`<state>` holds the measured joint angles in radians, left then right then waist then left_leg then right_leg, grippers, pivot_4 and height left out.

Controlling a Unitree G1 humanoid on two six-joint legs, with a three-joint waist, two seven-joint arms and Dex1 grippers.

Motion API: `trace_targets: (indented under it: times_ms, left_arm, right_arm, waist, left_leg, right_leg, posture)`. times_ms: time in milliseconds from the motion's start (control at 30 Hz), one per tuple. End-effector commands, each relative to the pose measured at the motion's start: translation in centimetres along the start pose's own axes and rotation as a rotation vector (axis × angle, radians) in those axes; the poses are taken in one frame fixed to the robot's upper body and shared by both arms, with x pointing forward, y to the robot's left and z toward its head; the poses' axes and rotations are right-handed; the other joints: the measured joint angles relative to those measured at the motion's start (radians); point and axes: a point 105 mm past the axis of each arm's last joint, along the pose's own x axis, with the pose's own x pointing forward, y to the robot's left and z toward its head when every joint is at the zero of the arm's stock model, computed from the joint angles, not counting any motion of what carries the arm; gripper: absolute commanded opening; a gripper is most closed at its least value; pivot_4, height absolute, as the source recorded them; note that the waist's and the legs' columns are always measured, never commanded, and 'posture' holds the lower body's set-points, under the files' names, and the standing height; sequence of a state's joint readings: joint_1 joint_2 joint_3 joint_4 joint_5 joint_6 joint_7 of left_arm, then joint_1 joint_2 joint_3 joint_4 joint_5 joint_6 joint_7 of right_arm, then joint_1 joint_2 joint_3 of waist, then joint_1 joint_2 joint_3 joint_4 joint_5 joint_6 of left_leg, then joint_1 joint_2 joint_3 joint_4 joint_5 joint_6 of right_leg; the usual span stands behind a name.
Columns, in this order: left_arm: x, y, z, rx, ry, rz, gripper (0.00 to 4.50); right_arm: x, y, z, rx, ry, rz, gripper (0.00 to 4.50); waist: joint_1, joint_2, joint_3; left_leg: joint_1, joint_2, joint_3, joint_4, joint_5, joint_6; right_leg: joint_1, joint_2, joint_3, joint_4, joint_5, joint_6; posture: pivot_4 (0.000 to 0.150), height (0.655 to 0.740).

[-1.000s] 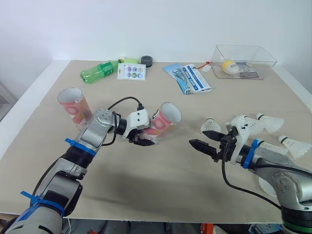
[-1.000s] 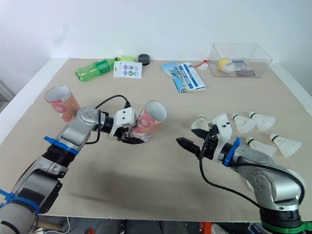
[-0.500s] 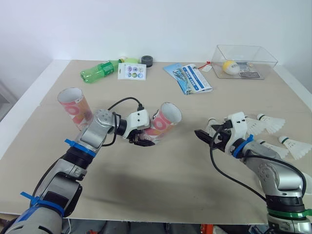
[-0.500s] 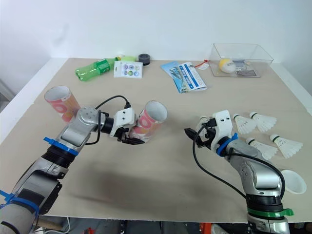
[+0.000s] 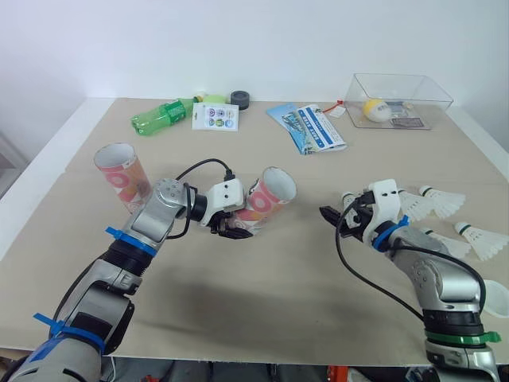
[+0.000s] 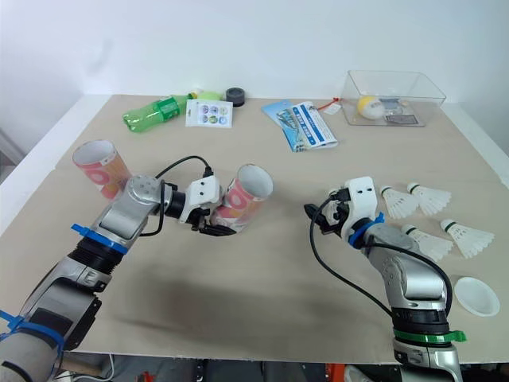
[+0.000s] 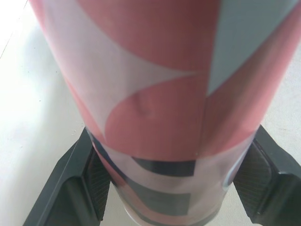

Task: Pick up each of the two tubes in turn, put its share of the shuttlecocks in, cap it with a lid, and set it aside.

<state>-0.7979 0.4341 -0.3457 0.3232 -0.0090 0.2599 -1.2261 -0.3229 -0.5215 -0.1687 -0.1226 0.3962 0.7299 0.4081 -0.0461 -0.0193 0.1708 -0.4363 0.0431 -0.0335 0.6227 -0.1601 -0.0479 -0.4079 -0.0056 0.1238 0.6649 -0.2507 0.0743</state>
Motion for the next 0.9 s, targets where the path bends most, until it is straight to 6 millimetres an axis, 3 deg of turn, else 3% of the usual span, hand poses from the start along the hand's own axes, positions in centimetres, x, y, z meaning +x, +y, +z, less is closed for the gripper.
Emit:
trace_targets:
  times_ms: [33, 200, 467, 600, 733, 800, 900]
  left_arm:
    - [0.4, -0.2, 0.2, 0.009, -0.008, -0.009, 3.04]
    - [0.3, -0.1, 0.1, 0.010, -0.006, -0.007, 3.04]
    - [0.5, 0.0, 0.1, 0.017, -0.007, -0.011, 3.04]
    - [0.5, 0.2, 0.1, 0.023, -0.003, -0.012, 3.04]
    - [0.5, 0.4, 0.1, 0.028, -0.001, -0.013, 3.04]
    - [0.5, 0.6, 0.1, 0.030, -0.001, -0.011, 3.04]
    - [0.5, 0.8, 0.1, 0.026, -0.005, -0.006, 3.04]
  right_arm:
    - [-0.5, -1.2, 1.8, -0.056, -0.055, -0.042, 2.67]
    - [-0.7, -1.8, 1.7, -0.087, -0.045, -0.060, 0.10]
    - [-1.1, -1.6, 3.1, -0.206, -0.089, -0.004, 0.10]
    - [-2.2, -0.5, 7.4, -0.471, -0.212, 0.119, 0.10]
    - [-3.3, 0.8, 10.4, -0.634, -0.290, 0.243, 0.10]
    - [-5.0, 2.8, 13.0, -0.761, -0.376, 0.375, 0.10]
    - [-6.8, 5.0, 14.3, -0.950, -0.394, 0.530, 0.10]
  waist:
    - [0.000, 0.000, 0.000]
    - [0.000, 0.000, 0.000]
    - [0.000, 0.000, 0.000]
    - [0.001, 0.001, 0.000]
    - [0.000, 0.001, 0.000]
    - [0.001, 0.001, 0.000]
    - [0.001, 0.001, 0.001]
  left_leg:
    - [0.000, 0.000, 0.000, 0.000, 0.000, 0.000]
    - [0.000, 0.000, 0.000, 0.000, 0.000, 0.000]
    - [0.000, 0.000, 0.000, 0.000, 0.000, 0.000]
    - [0.000, -0.001, 0.000, 0.001, 0.000, 0.000]
    - [0.001, -0.001, 0.001, 0.001, 0.000, 0.000]
    - [0.000, -0.001, 0.000, 0.001, 0.000, 0.000]
    - [0.000, -0.001, 0.001, 0.001, 0.000, 0.000]
  right_leg:
    - [0.000, 0.000, 0.000, 0.000, 0.000, 0.000]
    - [0.000, 0.000, 0.000, 0.000, 0.000, 0.000]
    - [0.000, 0.000, 0.000, 0.000, 0.000, 0.000]
    - [0.000, -0.001, 0.000, 0.000, 0.000, 0.000]
    - [0.001, -0.001, 0.001, 0.000, 0.000, 0.000]
    - [0.001, -0.001, 0.000, 0.000, 0.000, -0.001]
    - [0.001, -0.001, 0.001, -0.001, 0.000, 0.000]
  posture:
    - [0.150, 0.7400]
    - [0.150, 0.7400]
    - [0.150, 0.7400]
    - [0.150, 0.7400]
    - [0.150, 0.7400]
    - [0.150, 0.7400]
    - [0.150, 0.7400]
